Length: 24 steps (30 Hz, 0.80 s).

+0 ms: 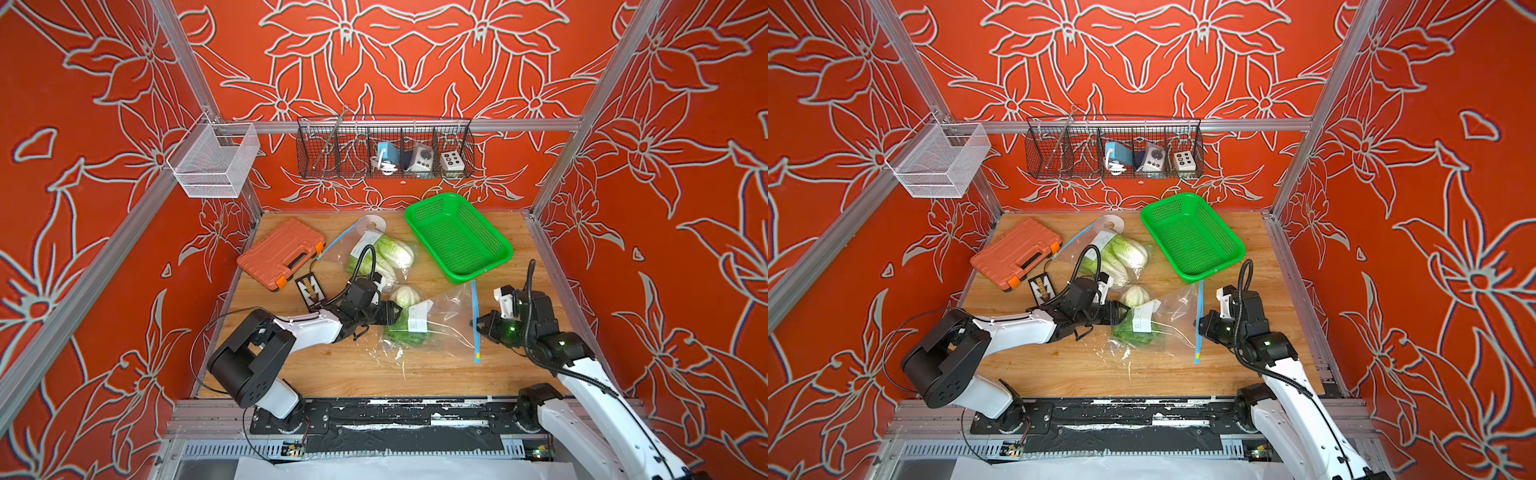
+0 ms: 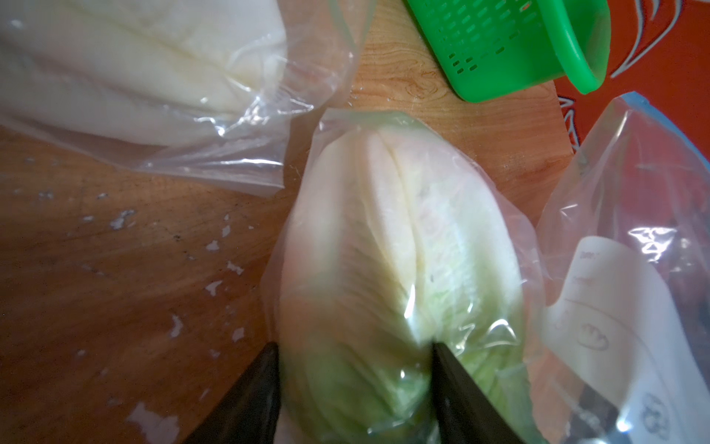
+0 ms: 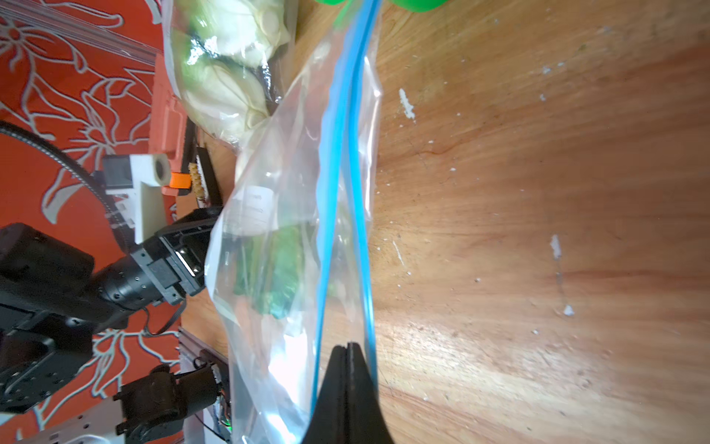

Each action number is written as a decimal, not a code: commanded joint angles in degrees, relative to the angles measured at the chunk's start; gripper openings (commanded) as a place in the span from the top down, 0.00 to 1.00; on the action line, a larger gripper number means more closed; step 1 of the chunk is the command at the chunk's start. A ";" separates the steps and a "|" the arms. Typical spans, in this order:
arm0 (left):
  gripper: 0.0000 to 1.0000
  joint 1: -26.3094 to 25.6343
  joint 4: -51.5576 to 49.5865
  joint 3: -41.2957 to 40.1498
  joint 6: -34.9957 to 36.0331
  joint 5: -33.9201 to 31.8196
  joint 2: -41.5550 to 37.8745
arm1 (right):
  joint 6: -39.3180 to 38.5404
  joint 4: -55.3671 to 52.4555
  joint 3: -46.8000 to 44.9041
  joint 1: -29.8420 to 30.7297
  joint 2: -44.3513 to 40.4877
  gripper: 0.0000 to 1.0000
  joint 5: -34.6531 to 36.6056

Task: Open the zip-top bag and take out the chinese cabbages
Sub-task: Open the zipper of the food storage bag at the center of the board.

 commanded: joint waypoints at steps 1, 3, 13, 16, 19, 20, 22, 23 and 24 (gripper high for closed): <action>0.42 -0.35 -4.81 -0.24 1.12 -0.45 0.65 | 5.37 12.63 -1.52 -0.21 2.81 0.97 -4.66; 0.42 -0.28 -4.81 -0.19 1.19 -0.41 0.60 | 6.50 16.16 -1.27 -0.22 5.88 0.94 -6.45; 0.42 -0.30 -4.46 -0.55 1.10 -0.50 0.37 | 0.90 14.76 3.99 -0.20 16.75 0.69 -10.64; 0.42 -0.27 -4.28 -0.80 1.03 -0.63 0.29 | 3.72 19.17 1.86 -0.13 17.93 0.60 -11.52; 0.42 -0.32 -4.10 -0.94 0.94 -0.55 0.17 | 4.04 21.73 2.12 0.37 19.00 0.51 -14.51; 0.42 -0.22 -4.06 -0.98 0.93 -0.55 0.17 | 4.17 22.23 2.19 0.56 19.01 0.55 -14.83; 0.42 -0.32 -3.93 -0.98 1.00 -0.38 0.24 | 5.92 25.07 1.54 0.75 18.34 0.80 -15.69; 0.42 -0.26 -3.86 -0.99 0.94 -0.33 0.22 | 6.72 26.14 1.44 0.79 18.37 0.87 -16.31; 0.41 -0.26 -3.80 -1.06 0.97 -0.37 0.21 | 7.63 27.13 1.29 0.89 18.64 0.94 -17.17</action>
